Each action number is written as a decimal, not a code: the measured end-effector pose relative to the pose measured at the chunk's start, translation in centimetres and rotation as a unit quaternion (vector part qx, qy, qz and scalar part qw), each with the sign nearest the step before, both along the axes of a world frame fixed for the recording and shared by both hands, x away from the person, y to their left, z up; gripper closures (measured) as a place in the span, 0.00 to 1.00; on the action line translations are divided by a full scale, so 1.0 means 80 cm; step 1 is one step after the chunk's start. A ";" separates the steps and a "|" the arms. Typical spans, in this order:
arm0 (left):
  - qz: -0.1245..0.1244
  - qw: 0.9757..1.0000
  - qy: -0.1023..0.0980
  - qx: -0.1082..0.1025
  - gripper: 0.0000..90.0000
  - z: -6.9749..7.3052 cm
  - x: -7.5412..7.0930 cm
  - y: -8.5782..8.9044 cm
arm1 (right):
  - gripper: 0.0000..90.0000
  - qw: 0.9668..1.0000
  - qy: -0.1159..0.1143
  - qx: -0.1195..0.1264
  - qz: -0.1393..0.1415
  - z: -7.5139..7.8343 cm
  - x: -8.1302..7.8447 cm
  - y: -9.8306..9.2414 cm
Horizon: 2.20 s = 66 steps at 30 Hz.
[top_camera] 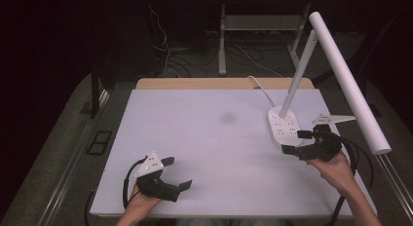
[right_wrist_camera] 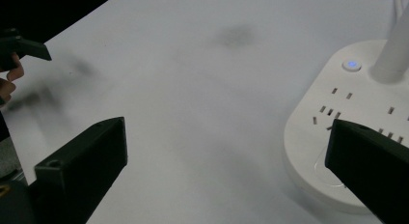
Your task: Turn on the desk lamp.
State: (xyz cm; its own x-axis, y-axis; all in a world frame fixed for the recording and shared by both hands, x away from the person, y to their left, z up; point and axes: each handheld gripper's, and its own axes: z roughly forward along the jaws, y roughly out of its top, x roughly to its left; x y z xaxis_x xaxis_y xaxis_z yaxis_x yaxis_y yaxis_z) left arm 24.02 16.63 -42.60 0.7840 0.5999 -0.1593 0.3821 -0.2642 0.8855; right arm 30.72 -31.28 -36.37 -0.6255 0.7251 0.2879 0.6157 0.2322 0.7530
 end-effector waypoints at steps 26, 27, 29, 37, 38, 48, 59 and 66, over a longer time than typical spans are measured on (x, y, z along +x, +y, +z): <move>0.004 1.000 -0.004 0.003 0.00 0.000 -0.001 0.001 | 0.01 1.000 0.011 0.006 -0.026 0.004 0.056 -0.032; 0.003 1.000 -0.004 0.005 0.00 0.000 -0.001 0.001 | 0.01 1.000 0.012 0.006 -0.027 0.003 0.058 -0.032; 0.003 1.000 -0.003 0.007 0.00 0.000 -0.001 0.001 | 0.01 1.000 0.012 0.006 -0.027 0.001 0.061 -0.033; 0.009 1.000 -0.005 0.010 0.00 0.000 0.000 0.001 | 0.01 0.999 0.016 -0.002 -0.034 0.001 0.078 -0.038; 0.011 1.000 -0.005 0.008 0.00 0.000 -0.001 0.002 | 0.01 0.999 0.016 -0.002 -0.035 0.001 0.081 -0.039; 0.021 1.000 -0.008 0.006 0.00 0.001 0.000 0.004 | 0.07 0.998 0.032 -0.025 -0.058 -0.002 0.103 -0.049; 0.022 1.000 -0.010 0.006 0.00 0.001 0.000 0.005 | 0.21 0.995 0.035 -0.043 -0.079 -0.007 0.124 -0.065; 0.022 1.000 -0.010 0.006 0.00 0.001 0.000 0.005 | 0.33 0.994 0.035 -0.046 -0.092 -0.001 0.137 -0.075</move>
